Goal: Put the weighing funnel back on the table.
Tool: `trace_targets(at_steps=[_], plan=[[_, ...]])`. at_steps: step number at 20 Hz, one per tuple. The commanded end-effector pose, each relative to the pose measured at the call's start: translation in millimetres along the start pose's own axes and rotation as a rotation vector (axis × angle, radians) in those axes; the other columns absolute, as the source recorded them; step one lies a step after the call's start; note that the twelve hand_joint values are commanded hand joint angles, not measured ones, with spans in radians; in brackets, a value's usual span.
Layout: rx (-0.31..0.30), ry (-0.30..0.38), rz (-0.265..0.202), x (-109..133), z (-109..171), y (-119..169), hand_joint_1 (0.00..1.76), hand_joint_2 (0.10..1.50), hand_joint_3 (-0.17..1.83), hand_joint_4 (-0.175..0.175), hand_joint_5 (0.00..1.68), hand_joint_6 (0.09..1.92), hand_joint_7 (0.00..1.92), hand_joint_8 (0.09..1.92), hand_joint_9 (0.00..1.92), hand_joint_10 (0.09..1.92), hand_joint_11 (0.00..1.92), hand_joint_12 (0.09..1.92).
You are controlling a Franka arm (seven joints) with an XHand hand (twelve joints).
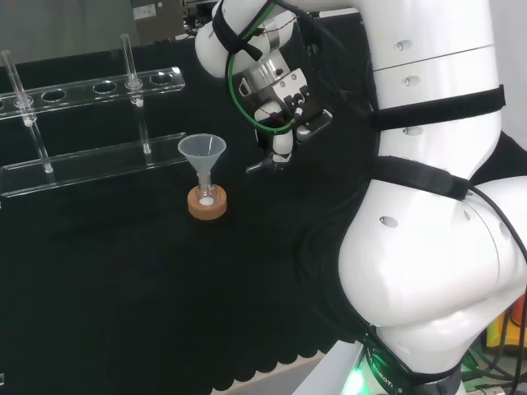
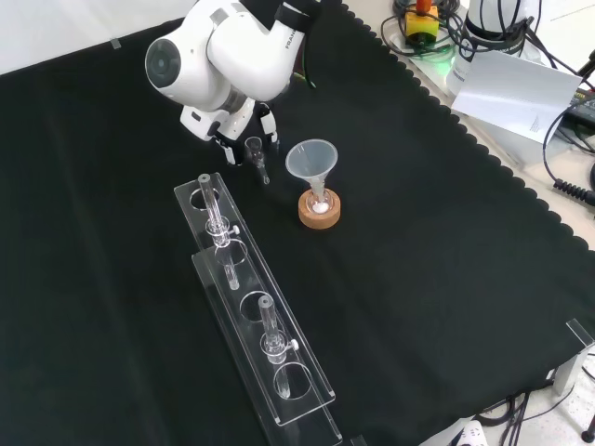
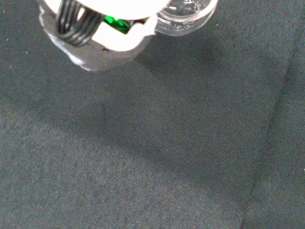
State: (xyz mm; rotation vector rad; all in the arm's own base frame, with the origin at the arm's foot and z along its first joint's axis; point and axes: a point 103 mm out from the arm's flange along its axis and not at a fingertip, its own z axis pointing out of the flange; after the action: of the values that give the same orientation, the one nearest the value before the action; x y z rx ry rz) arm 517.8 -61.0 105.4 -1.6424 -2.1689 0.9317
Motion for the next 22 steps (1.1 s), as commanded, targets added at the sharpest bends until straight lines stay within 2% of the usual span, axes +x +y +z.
trace_targets(at_steps=[1,7,18,22], plan=[[-0.019,0.026,-0.013,-1.1,2.1,0.6,1.12,0.70,0.62,0.130,1.23,0.73,1.30,0.28,1.43,0.09,1.21,0.74],[-0.031,0.043,-0.013,-2.7,5.8,0.7,1.12,0.70,0.61,0.128,1.23,0.73,1.30,0.28,1.43,0.09,1.21,0.75],[-0.055,0.086,-0.040,-4.6,6.3,3.1,1.12,0.70,0.61,0.124,1.23,0.74,1.29,0.28,1.42,0.09,1.20,0.75],[-0.054,0.082,-0.040,-4.6,7.4,4.1,1.12,0.71,0.61,0.123,1.22,0.74,1.27,0.28,1.41,0.09,1.19,0.75]])
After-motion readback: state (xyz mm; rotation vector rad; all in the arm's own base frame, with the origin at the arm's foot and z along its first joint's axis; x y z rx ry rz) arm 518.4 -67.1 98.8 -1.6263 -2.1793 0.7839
